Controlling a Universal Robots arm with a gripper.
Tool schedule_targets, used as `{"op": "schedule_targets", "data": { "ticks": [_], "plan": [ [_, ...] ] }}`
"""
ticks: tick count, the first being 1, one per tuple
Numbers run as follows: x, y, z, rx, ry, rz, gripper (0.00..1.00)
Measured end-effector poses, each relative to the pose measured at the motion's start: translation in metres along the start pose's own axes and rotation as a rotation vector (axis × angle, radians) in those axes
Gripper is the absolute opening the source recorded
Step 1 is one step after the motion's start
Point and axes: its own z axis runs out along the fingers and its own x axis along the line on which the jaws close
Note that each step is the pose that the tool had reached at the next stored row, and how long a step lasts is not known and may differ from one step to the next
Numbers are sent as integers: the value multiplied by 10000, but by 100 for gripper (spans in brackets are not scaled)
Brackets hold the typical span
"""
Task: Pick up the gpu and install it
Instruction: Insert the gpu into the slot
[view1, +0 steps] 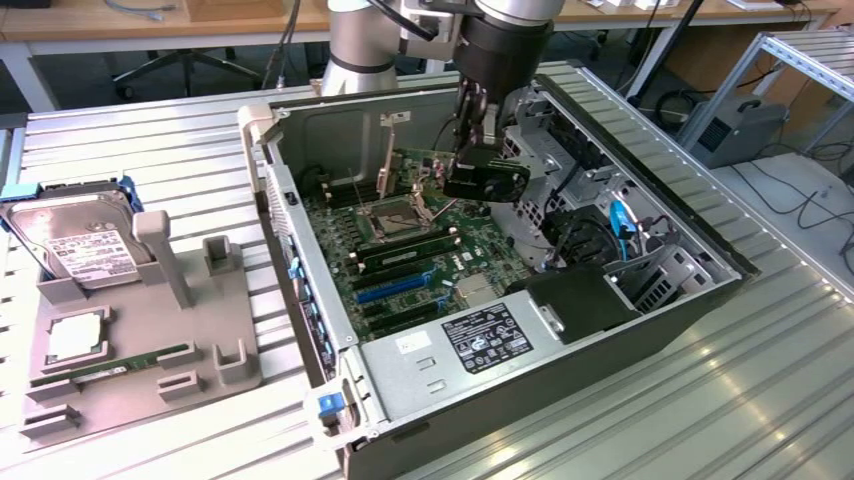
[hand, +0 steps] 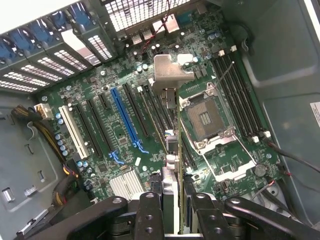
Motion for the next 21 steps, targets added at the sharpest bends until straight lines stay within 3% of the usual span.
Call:
{"op": "schedule_targets", "data": {
  "ticks": [21],
  "plan": [
    [0, -1, 18, -21, 28, -819, 27]
  ]
}}
